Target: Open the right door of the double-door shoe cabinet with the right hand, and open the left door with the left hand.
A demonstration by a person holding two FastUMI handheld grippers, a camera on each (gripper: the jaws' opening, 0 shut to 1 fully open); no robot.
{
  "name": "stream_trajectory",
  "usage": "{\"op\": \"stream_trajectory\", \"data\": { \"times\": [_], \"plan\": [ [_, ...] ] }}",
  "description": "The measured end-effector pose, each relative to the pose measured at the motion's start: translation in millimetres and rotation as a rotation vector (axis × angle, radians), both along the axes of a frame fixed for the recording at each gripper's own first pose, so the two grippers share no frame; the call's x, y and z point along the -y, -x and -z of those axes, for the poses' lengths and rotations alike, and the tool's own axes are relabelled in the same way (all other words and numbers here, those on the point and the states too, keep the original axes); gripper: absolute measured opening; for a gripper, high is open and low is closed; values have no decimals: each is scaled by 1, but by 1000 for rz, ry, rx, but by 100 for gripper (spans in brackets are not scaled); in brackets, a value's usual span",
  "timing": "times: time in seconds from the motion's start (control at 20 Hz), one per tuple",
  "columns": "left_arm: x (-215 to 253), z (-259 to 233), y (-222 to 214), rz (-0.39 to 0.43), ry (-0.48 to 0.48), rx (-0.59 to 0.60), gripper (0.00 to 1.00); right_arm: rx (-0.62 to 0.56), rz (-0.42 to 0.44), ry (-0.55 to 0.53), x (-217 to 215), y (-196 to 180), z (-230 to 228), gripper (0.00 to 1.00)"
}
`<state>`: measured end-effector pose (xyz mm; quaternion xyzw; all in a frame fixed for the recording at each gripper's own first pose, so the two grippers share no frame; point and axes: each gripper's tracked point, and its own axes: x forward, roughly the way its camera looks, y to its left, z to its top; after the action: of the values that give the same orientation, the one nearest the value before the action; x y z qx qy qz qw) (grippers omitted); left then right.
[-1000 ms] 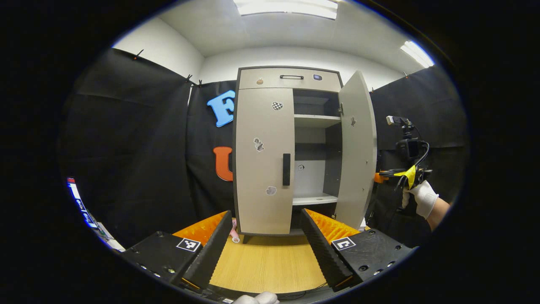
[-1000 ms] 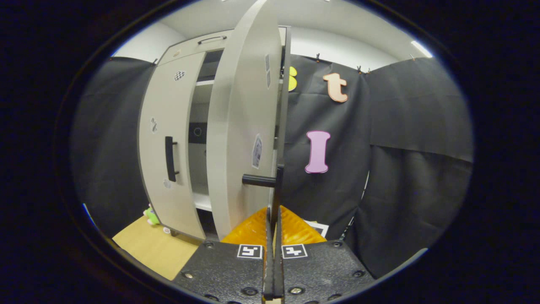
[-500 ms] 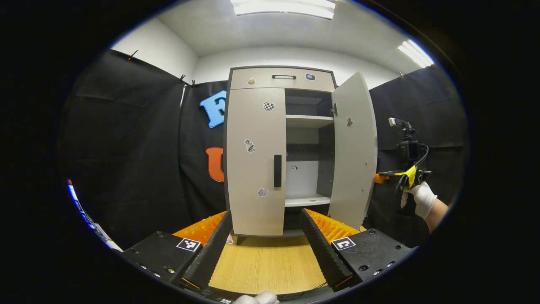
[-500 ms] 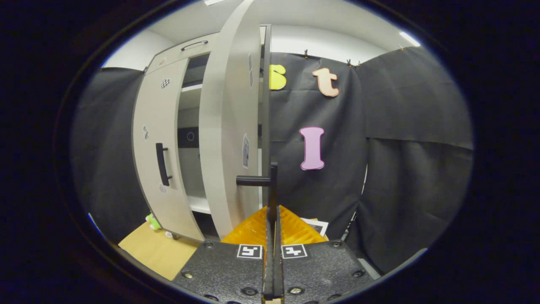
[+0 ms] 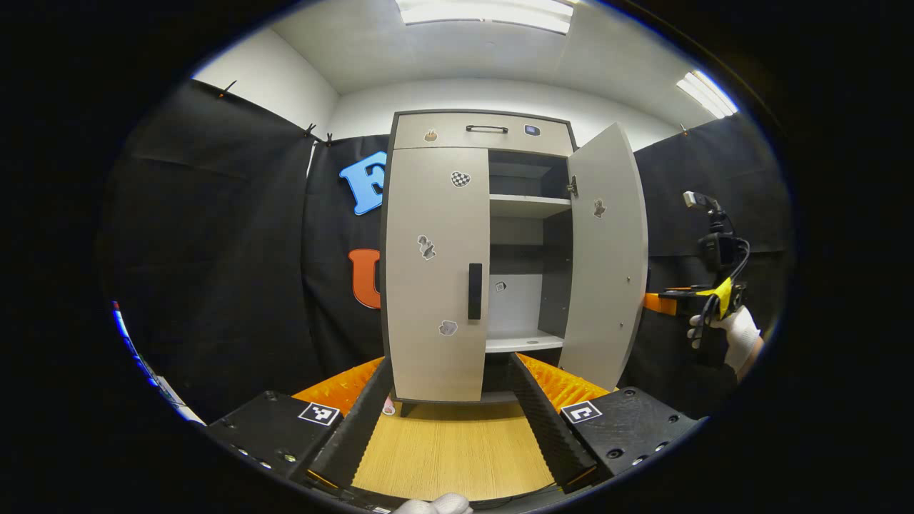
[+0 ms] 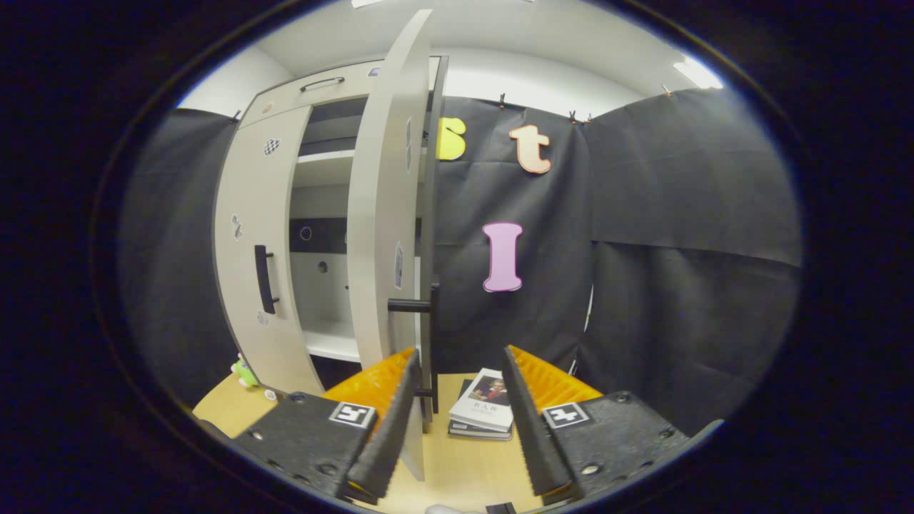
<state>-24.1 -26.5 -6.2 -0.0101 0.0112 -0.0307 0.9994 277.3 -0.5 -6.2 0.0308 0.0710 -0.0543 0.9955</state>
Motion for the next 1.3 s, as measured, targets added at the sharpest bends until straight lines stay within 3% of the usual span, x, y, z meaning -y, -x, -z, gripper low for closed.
{"op": "stream_trajectory", "data": {
  "times": [0.05,0.15,0.45,0.75,1.3],
  "plan": [
    [-2,0,-5,2,-8,1,97,2,-2,-15,-4,4,-1,89],
    [-5,1,-17,5,-14,-2,97,17,1,-24,-6,8,-2,100],
    [-15,6,-59,4,-21,-6,97,72,-5,-28,-21,18,-5,100],
    [1,7,-111,49,-42,2,96,39,-22,-22,-30,31,4,100],
    [52,2,-243,78,-46,17,96,-7,60,7,-12,40,10,100]
  ]
}}
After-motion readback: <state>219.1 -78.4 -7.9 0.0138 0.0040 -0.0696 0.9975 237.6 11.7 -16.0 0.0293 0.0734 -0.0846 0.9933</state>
